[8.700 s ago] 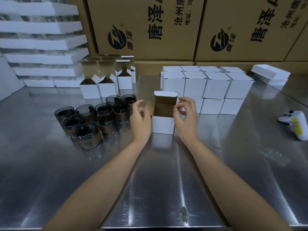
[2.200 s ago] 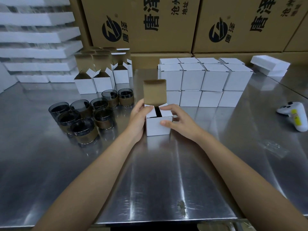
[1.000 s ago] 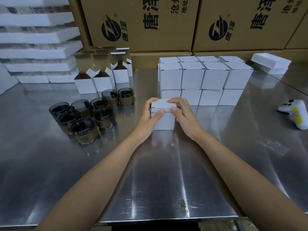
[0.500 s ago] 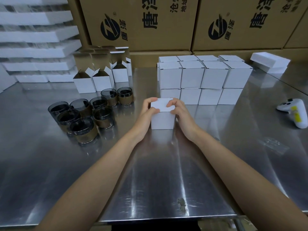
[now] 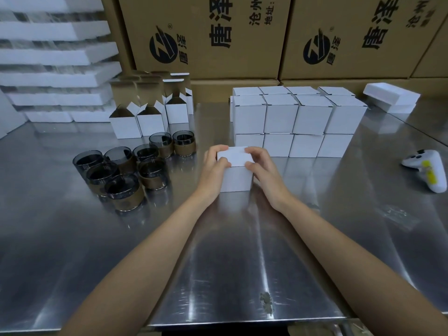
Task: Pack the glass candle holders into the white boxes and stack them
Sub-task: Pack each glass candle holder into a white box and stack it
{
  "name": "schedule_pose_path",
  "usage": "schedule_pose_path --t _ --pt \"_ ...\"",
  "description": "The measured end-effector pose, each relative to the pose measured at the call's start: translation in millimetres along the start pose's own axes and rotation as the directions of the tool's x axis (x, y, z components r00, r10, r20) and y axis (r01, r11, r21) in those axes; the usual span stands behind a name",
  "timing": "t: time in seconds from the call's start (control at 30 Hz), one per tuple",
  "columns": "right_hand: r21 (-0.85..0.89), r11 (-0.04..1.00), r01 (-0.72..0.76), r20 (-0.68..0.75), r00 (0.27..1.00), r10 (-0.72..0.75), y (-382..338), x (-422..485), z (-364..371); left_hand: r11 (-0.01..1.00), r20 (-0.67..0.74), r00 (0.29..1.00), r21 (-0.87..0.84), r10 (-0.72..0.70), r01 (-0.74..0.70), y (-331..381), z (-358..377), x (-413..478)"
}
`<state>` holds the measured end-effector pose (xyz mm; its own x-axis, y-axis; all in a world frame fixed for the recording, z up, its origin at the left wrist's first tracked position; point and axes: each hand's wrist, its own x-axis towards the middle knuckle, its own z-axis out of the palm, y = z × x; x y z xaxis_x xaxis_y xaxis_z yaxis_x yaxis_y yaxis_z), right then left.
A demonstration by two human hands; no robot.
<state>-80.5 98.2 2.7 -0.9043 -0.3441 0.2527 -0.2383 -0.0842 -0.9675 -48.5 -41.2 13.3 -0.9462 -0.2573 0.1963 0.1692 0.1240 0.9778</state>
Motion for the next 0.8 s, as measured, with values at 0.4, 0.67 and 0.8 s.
schedule_pose_path --t 0.4,0.67,0.8 --pt "-0.152 0.987 0.052 -0.083 0.994 -0.065 6.0 1.8 5.9 0.878 -0.132 0.981 0.474 0.141 -0.063 -19.5 -19.4 12.4" --pt "-0.575 0.543 0.612 0.242 0.761 -0.601 7.4 2.4 16.3 0.839 -0.222 0.951 0.541 0.215 -0.063 -29.8 1.1 65.1" --pt "-0.59 0.461 0.663 0.295 0.708 -0.641 10.0 9.3 14.5 0.827 -0.262 0.928 0.557 0.264 -0.078 -37.4 3.9 92.5"
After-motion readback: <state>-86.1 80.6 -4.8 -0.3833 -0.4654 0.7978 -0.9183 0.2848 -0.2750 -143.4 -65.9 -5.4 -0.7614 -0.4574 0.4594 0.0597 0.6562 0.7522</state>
